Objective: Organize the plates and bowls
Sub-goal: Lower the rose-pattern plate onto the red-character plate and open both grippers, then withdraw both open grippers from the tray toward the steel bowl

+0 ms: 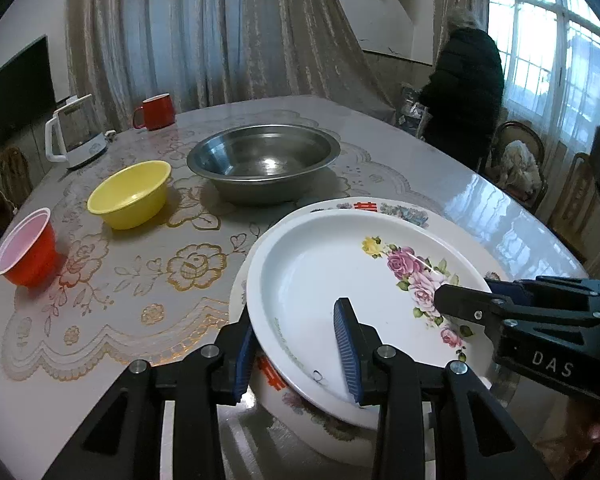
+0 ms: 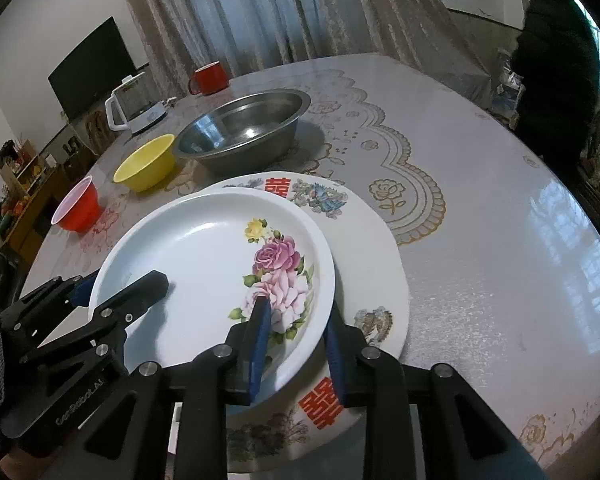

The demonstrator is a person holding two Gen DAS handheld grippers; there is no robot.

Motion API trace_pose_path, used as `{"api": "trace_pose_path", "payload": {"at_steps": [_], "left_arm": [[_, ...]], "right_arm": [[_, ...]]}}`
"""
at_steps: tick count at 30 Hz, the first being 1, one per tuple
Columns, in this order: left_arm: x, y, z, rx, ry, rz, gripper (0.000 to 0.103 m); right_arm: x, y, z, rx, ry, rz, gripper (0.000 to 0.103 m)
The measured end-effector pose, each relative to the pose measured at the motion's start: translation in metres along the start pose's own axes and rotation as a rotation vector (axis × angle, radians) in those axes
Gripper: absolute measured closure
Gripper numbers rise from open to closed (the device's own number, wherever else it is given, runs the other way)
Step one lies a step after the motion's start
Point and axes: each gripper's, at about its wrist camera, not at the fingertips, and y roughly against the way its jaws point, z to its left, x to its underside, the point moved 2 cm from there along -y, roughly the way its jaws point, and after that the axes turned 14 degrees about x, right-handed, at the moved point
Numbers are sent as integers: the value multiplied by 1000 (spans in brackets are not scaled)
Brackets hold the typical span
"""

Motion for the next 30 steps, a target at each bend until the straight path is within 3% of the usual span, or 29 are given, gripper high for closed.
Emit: {"api": "trace_pose_path", "payload": {"at_steps": [8,12,14,19,21,27,30], "left_arm": [[1,8,4,-9,12,-5,61],[3,10,7,-6,21,-9,60],[5,12,7,1,26,-11,59],[13,34,13,21,63,-65,58],[15,44,19,12,77,-86,58],[36,85,52,-58,156,-137,51],[53,106,80,-117,235,-160,51]], "right_arm": [[-3,-6,9,17,57,43,74],[-1,-4,20,56,94,56,66],[0,2,29,123,144,22,65],[6,34,71,333,400,-185,62],[8,42,84,365,453,-235,62],[5,41,106,132,415,-153,62],[5,34,126,-41,369,-61,62]]}}
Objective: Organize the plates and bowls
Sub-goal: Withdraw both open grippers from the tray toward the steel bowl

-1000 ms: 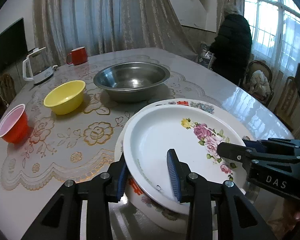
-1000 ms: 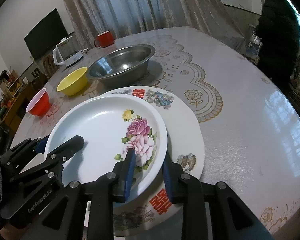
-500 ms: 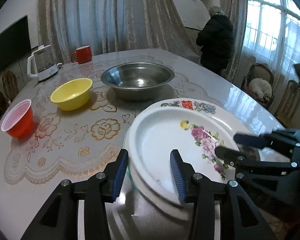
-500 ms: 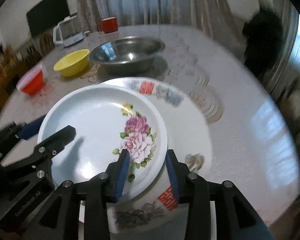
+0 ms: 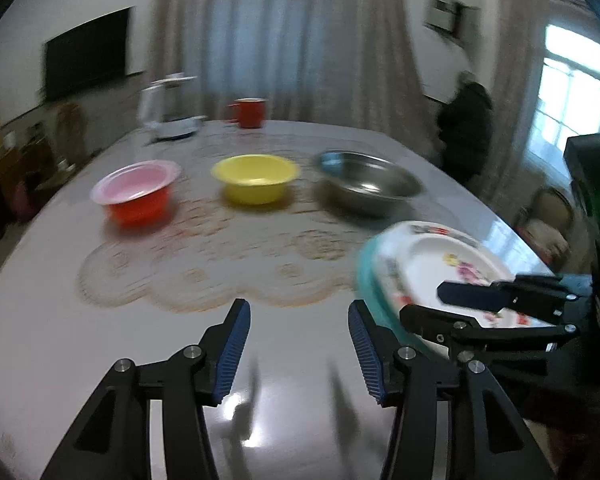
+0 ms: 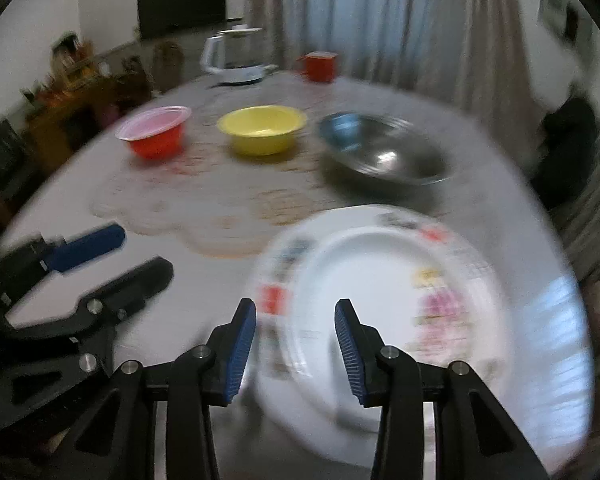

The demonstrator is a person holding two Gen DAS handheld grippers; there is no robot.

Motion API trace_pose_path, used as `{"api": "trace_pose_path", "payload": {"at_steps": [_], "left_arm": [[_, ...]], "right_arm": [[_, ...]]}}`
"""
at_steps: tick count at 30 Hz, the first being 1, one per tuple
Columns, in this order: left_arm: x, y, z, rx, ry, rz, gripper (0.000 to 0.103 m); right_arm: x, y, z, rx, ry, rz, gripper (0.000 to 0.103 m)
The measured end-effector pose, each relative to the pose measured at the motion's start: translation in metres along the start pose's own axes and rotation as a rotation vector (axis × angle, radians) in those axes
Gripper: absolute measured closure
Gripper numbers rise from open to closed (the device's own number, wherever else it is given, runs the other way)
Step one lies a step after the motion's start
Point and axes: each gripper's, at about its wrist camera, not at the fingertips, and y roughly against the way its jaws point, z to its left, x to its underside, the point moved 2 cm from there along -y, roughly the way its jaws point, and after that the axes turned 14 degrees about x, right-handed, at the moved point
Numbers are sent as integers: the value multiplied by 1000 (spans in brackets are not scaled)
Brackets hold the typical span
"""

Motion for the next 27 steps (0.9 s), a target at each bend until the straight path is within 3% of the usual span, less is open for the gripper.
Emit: {"api": "trace_pose_path", "payload": {"at_steps": [4,6,16,27], "left_arm": [[6,22,45,-67,118,-37,51],[10,30,64,-101,155,-49,51],[16,44,117,-174,270,-81,47],[10,28,131,-157,289,-49,45]], "right_arm": [[-18,-18,40,-257,-50,46,62],[-28,-28,66,-338,-41,80,62],[-57,-49,142,-381,57,103,62],[-70,-67,144,-368,64,129,62]]}}
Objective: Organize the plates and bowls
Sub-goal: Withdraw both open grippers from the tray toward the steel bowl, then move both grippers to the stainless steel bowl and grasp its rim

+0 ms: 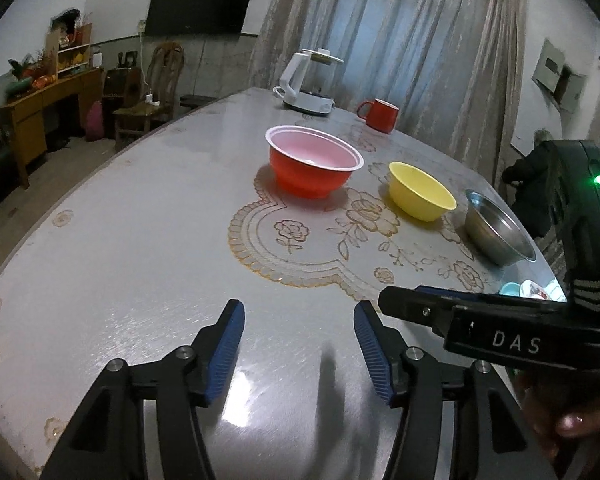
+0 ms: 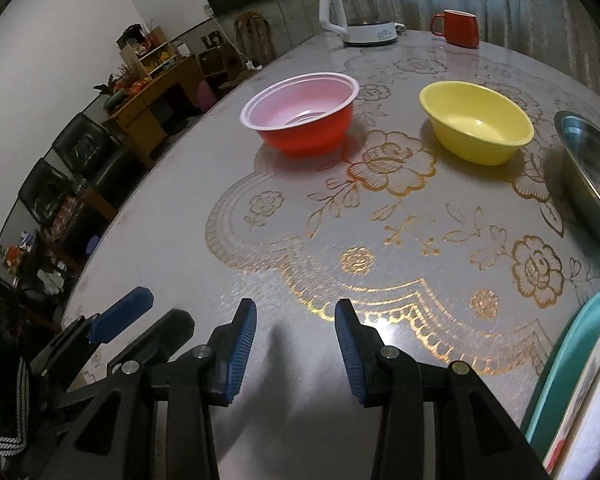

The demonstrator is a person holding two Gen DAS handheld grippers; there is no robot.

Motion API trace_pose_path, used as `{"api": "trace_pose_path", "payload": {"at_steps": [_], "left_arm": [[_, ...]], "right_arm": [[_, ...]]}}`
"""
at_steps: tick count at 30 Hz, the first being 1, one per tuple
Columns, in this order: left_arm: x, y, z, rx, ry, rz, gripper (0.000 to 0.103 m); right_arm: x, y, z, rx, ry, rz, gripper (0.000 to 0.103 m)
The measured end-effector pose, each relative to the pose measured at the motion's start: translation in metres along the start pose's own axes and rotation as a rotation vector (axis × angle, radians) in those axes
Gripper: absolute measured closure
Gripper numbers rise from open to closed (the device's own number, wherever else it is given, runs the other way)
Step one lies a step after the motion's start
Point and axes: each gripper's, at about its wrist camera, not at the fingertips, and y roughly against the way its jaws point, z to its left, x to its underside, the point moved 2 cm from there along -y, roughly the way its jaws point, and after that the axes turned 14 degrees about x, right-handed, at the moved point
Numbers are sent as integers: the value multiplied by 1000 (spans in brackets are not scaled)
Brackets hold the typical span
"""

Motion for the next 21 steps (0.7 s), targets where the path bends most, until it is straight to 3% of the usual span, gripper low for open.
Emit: {"api": "trace_pose_path", "payload": {"at_steps": [8,13,21], "left_arm": [[-7,-9,-13,11,-24,19,41],[-7,-15,-22,21,-36,33,40],[-13,-31,-47,48,-66,57,38]], "right_arm": [[-20,4,-24,3,-16,17,62],[-41,10,-60,-34,-70,55,62],[-77,30,-146,120,-131,23,62]]}}
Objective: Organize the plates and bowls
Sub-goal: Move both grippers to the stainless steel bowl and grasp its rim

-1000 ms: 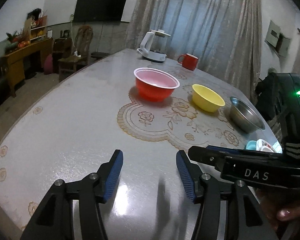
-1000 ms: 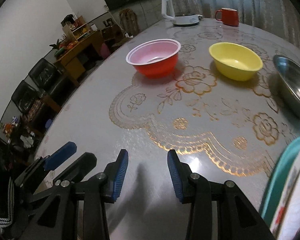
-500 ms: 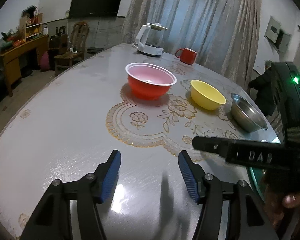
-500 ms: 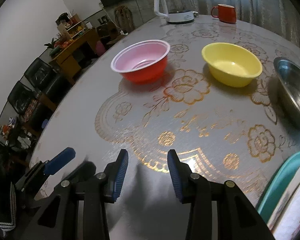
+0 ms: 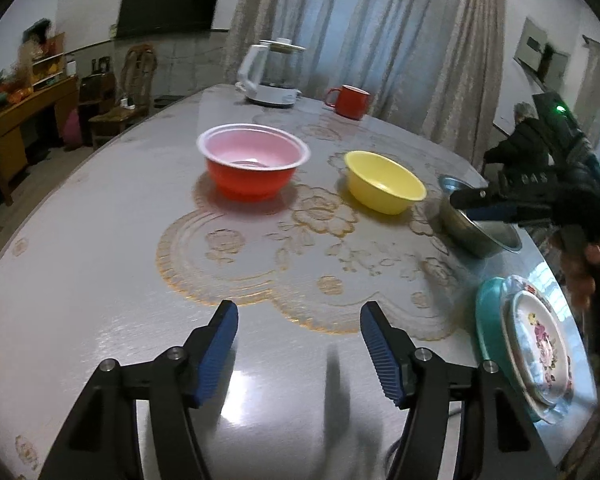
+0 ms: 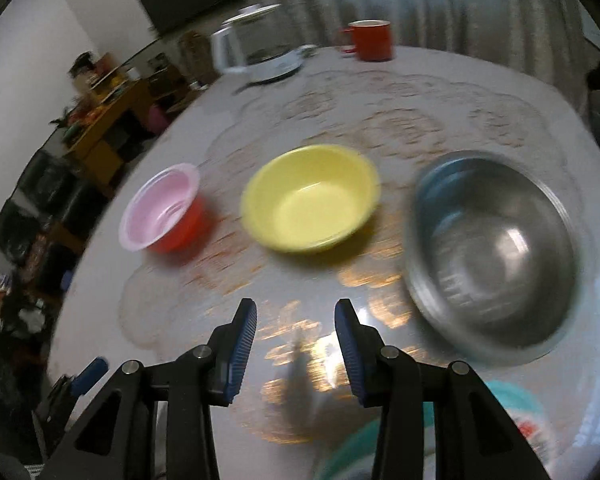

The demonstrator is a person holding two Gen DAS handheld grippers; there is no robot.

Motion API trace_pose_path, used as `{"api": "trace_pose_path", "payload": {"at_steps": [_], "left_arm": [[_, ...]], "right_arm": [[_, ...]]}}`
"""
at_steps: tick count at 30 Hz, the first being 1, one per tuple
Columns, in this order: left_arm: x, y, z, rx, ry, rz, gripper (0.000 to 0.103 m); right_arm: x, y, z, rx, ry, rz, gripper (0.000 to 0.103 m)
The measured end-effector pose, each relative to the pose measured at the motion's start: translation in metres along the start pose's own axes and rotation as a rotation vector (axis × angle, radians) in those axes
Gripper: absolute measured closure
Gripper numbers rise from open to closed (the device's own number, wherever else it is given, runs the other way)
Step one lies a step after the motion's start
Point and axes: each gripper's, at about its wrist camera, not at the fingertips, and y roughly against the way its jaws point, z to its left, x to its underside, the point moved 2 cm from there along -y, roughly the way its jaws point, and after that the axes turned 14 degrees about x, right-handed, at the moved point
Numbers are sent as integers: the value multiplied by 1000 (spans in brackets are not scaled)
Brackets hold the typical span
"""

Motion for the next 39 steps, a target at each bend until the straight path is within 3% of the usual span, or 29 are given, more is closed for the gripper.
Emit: {"api": "trace_pose_path", "payload": {"at_steps": [4,10,20,24,28,32,39], "left_arm": [[-3,-12,-18,21,-38,25,37],[-7,-27,-39,35,-85,61,36],[-15,-55,-62,68,-115,103,33],[-21,-64,-75,82,-138,109,33],[-28,-71,-84,95,-159,104,33],[-37,-83,-89,121,-162,113,33],[-68,-120,-105,158,-133,138,33]], "right_arm": [[-16,-9,-40,4,-47,42,62],[-41,-24,-98,-74,-139,119,62],[-71,-25,-201,79,-283,101,62],[-71,-44,-211,108,-278,135,63],[-60,-60,-203,100,-241,158,71],[-46,-68,-189,186,-155,148,75],[-33,-77,-192,135,-167,160,85]]}}
